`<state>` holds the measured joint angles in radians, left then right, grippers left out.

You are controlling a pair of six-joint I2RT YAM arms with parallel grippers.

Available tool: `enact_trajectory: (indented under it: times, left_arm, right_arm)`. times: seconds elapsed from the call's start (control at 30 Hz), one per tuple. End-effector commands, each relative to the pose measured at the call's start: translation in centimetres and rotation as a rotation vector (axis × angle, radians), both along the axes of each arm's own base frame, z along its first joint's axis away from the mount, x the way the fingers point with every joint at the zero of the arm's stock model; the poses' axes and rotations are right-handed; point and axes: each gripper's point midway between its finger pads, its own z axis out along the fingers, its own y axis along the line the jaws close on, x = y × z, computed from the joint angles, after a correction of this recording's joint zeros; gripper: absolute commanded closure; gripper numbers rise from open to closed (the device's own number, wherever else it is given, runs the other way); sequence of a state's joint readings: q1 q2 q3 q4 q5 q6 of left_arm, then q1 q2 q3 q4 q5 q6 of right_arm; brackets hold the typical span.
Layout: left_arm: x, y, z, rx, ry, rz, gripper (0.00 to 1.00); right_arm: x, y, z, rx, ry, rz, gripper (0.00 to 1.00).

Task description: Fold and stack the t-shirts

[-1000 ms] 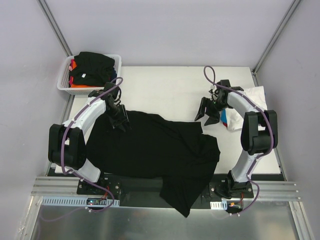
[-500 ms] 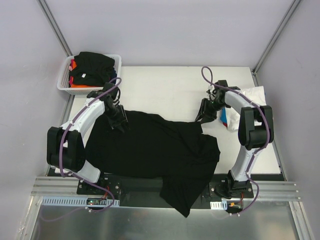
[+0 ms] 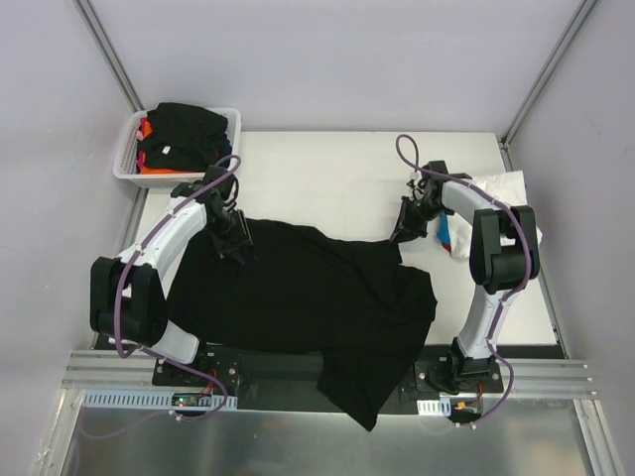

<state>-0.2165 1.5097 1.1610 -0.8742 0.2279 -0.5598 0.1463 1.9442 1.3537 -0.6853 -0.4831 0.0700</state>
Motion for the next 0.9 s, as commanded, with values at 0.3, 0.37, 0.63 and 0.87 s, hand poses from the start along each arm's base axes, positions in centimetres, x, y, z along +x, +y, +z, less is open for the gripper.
enact_trajectory:
  times: [0.3, 0.37, 0.63, 0.87]
  left_arm:
    - [-1.0, 0.5, 0.6, 0.027, -0.012, -0.029, 0.65]
    - [-0.5, 0.4, 0.8, 0.022, -0.024, -0.031, 0.65]
    - [1.3, -0.5, 1.4, -0.016, -0.071, -0.024, 0.65]
    - [1.2, -0.7, 1.2, -0.03, -0.085, -0.01, 0.65]
  right_arm:
    - [3.2, 0.2, 4.9, -0.049, -0.145, -0.001, 0.99]
    - [4.5, -0.2, 6.7, -0.071, -0.182, -0.008, 0.99]
    - [7.1, -1.1, 11.5, -0.104, -0.27, -0.037, 0.99]
    - [8.4, -2.9, 13.6, -0.144, -0.326, -0.073, 0.99]
